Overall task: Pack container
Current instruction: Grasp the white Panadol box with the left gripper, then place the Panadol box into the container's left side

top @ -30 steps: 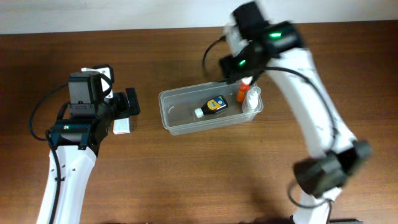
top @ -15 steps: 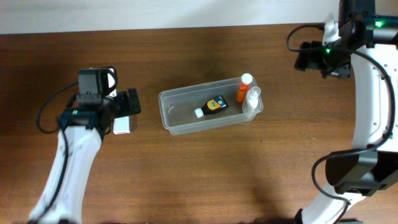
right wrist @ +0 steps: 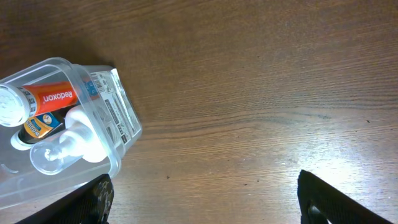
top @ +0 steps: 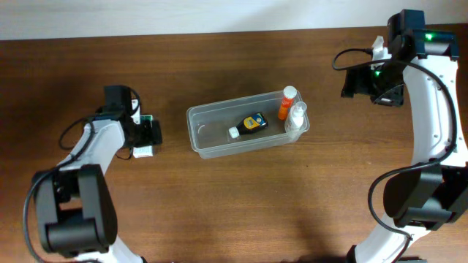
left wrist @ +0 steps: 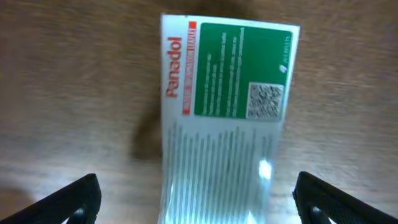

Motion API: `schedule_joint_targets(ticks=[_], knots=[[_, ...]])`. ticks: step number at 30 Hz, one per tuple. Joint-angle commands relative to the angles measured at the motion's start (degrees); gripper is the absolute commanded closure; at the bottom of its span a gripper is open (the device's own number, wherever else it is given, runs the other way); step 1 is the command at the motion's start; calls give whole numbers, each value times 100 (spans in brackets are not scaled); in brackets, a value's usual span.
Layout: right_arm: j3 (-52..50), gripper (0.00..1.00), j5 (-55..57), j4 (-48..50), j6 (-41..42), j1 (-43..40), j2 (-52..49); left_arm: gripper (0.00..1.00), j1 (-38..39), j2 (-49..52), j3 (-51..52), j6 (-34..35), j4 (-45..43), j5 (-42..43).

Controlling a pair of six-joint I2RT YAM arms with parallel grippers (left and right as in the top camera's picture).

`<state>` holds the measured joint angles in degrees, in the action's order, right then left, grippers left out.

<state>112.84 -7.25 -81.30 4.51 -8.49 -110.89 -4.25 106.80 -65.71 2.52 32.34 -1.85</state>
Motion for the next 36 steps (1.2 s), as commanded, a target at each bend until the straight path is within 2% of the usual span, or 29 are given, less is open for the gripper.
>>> schedule_joint_targets(ticks=[1,5,6,7,8,12,15,19,24,30,36], knots=[[-24,14,-90,13,24,22,-24,0,-4,210,-72,-334,-162,61],[-24,14,-120,55,24,22,-24,1,-4,289,-72,-348,-280,61],[-24,14,-120,59,24,22,-24,9,-4,291,-72,-348,-289,59],[-24,14,-120,57,24,22,-24,11,-4,291,-72,-348,-299,59],[-24,14,-118,57,24,22,-24,23,-4,291,-72,-345,-308,61],[-24,14,-118,57,24,22,-24,52,-4,291,-72,-343,-326,61],[-24,14,-118,57,24,22,-24,54,-2,291,-72,-341,-323,72],[-24,14,-118,57,24,22,-24,69,-2,284,-111,-341,-341,170],[-24,14,-118,57,24,22,-24,68,28,15,-511,-341,-339,511],[-24,14,-118,57,24,22,-24,68,358,-686,-1421,-415,-341,544],[-24,14,-118,66,24,22,-24,68,1244,-1172,-1893,-1620,-337,616]])
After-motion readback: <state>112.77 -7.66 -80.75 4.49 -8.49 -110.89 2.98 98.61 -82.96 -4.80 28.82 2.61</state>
